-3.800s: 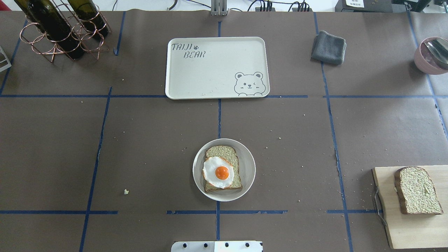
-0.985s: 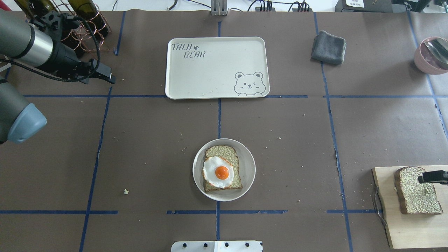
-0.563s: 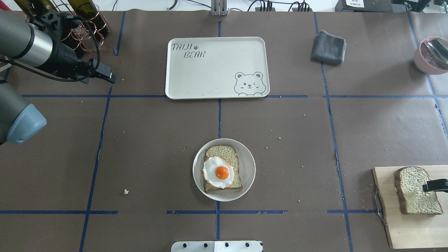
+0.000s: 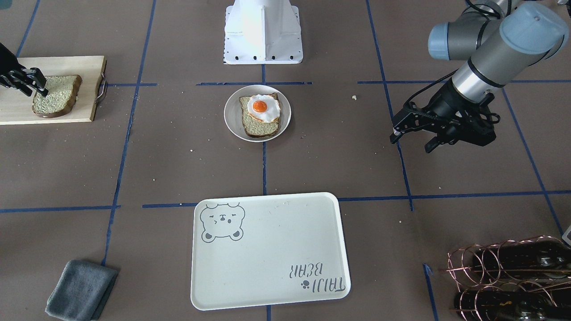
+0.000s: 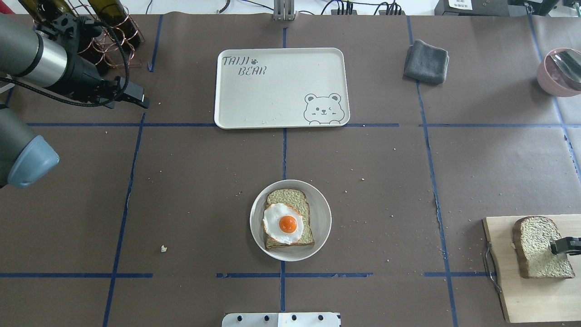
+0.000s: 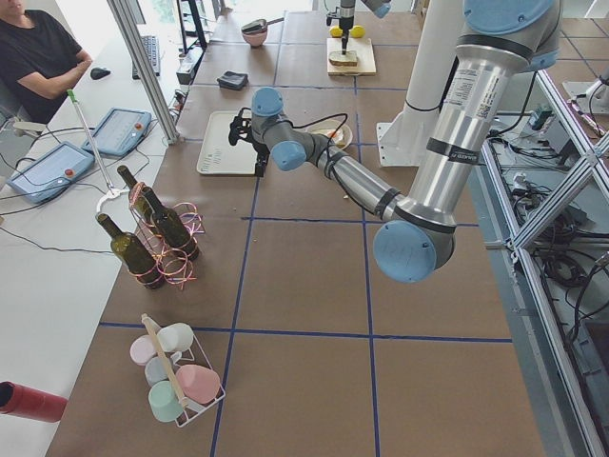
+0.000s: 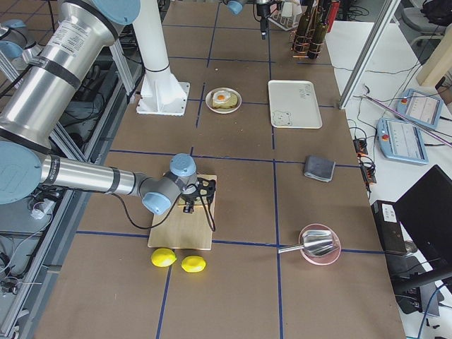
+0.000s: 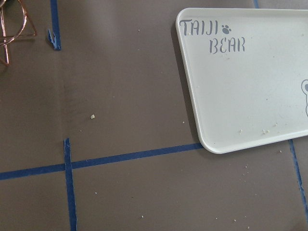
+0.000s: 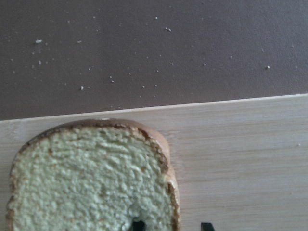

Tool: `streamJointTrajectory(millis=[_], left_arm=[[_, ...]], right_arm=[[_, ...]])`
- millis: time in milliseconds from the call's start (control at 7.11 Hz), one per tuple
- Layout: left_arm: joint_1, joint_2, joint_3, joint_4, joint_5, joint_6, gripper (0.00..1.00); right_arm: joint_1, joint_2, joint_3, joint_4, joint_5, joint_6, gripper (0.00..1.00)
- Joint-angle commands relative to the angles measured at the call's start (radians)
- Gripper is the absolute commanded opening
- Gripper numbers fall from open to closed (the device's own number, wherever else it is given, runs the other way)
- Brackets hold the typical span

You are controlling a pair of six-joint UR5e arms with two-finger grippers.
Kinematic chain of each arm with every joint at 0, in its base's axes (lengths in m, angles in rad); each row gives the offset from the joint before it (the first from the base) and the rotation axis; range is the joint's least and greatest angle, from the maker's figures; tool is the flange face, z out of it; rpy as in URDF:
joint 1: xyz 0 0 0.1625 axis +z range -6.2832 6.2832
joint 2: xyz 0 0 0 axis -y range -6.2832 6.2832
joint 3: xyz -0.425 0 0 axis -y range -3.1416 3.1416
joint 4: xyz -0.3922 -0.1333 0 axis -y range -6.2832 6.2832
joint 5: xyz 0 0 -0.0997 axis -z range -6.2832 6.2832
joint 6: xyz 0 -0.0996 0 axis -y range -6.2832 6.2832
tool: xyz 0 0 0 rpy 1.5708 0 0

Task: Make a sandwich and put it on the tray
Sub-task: 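Grasp the bread slice with the right gripper and lift it off the board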

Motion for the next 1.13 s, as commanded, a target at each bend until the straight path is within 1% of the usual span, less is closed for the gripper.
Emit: streamJointTrajectory(millis=[0,141,422,563,704,844,985], left_arm=[[-0.001,0.001,-0.002,0.000,0.000,0.000,1.00],[-0.001,0.001,-0.002,0.000,0.000,0.000,1.00],[-0.003,0.003,-0.002,0.000,0.000,0.000,1.00],[-0.003,0.003,-0.002,0.000,0.000,0.000,1.00],[-0.003,0.004,0.000,0.000,0.000,0.000,1.00],[-0.003,0.004,0.001,0.000,0.000,0.001,1.00],[-0.003,0.006,0.003,0.000,0.000,0.001,1.00]], right_arm=[[-0.003,0.002,-0.004,0.001,0.001,0.000,0.06],[-0.003,0.002,-0.002,0.003,0.001,-0.001,0.00],[0.000,0.004,0.024,0.004,0.001,0.000,0.00],[0.007,-0.007,0.075,0.004,0.004,0.000,0.00],[0.029,-0.012,0.131,0.007,0.028,0.000,0.00],[0.093,0.002,0.169,0.007,0.082,0.000,0.00],[0.150,0.037,0.191,0.006,0.151,0.000,0.00]])
